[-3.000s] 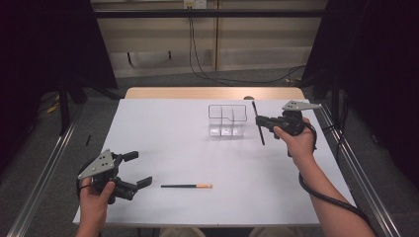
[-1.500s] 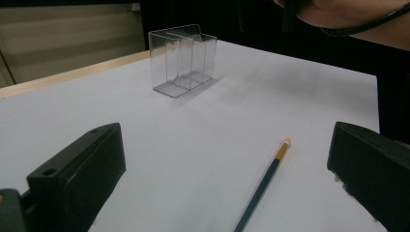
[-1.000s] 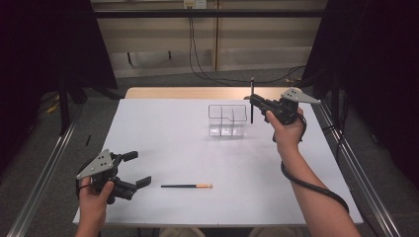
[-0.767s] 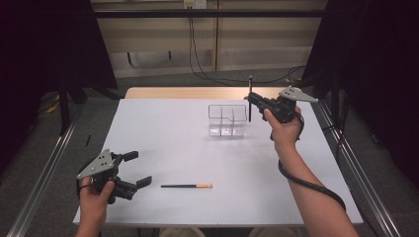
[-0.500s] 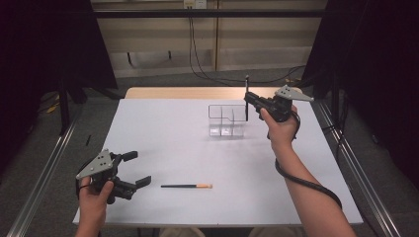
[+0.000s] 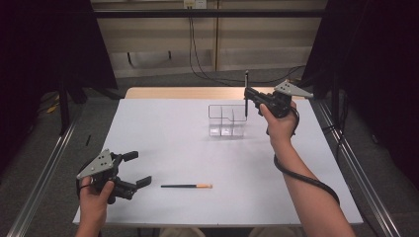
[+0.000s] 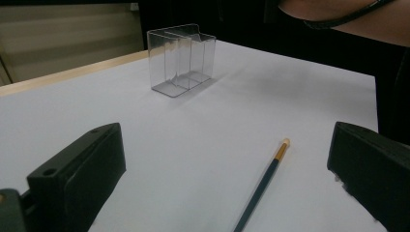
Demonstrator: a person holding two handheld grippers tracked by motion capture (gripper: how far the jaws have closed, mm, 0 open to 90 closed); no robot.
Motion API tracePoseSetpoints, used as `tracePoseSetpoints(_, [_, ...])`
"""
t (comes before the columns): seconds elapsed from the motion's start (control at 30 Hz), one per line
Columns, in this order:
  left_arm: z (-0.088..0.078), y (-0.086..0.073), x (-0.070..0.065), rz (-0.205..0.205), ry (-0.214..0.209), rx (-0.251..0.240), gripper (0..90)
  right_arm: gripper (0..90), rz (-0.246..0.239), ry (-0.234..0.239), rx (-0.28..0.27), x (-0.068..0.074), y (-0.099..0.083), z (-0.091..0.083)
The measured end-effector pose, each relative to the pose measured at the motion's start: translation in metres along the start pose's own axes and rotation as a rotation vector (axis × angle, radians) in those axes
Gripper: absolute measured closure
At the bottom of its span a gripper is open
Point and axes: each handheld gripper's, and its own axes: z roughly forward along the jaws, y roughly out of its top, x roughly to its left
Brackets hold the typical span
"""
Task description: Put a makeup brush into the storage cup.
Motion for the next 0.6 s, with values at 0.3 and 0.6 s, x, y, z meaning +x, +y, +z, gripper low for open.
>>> tracePoseSetpoints(0.3, [-0.0010, -0.0011, 0.0001, -0.006, 0.005, -0.001, 0.0, 85.0, 0.007, -0.008, -0.015, -0.0009, -0.0026, 0.0053])
tracePoseSetpoints(0.6, [-0.0009, -0.0012, 0.0001, -0.009, 0.004, 0.001, 0.0, 84.9, 0.011, -0.020, -0.033, -0.0015, -0.0022, 0.0104])
